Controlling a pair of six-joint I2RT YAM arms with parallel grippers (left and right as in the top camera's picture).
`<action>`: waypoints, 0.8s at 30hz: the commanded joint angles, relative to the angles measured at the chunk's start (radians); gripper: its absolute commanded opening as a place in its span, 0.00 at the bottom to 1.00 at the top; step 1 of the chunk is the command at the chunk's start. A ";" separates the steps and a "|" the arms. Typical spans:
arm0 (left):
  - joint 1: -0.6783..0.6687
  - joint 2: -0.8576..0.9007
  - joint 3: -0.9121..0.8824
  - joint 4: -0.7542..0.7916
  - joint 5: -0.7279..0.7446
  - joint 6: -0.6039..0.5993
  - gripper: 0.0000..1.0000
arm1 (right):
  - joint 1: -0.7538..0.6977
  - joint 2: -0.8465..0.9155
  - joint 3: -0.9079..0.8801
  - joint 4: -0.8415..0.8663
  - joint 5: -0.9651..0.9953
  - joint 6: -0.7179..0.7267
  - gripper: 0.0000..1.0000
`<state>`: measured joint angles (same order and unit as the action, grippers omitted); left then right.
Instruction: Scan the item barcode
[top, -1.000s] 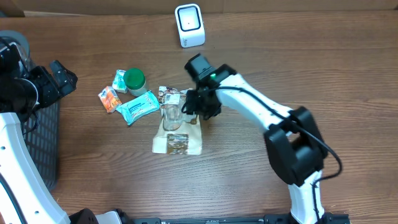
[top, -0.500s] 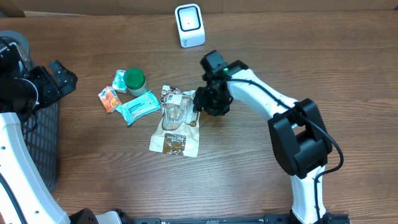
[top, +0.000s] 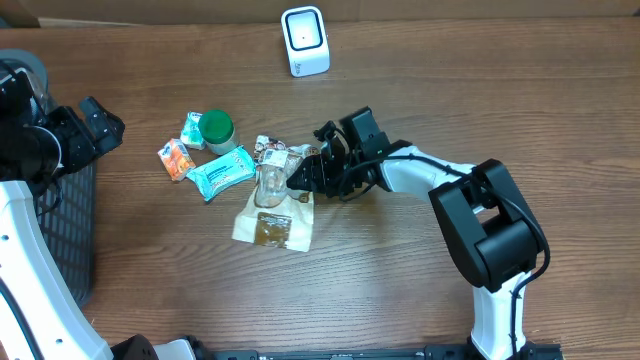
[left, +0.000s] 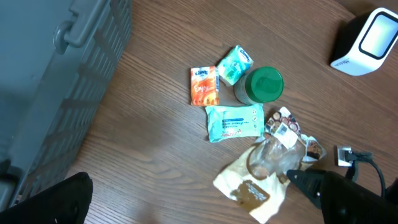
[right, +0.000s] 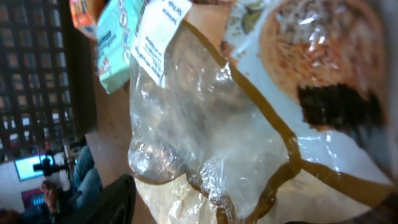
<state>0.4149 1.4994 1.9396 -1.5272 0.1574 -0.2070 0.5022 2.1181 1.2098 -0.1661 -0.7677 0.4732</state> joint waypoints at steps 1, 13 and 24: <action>0.004 -0.015 0.006 0.002 -0.003 -0.010 1.00 | 0.041 0.054 -0.074 0.058 0.102 0.124 0.58; 0.004 -0.015 0.006 0.002 -0.003 -0.010 1.00 | 0.068 0.140 -0.074 0.512 -0.059 0.339 0.38; 0.004 -0.015 0.006 0.002 -0.003 -0.010 1.00 | 0.118 0.116 -0.004 0.670 -0.177 0.350 0.38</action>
<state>0.4149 1.4994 1.9396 -1.5269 0.1570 -0.2073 0.6197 2.2532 1.1667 0.4915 -0.9024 0.8146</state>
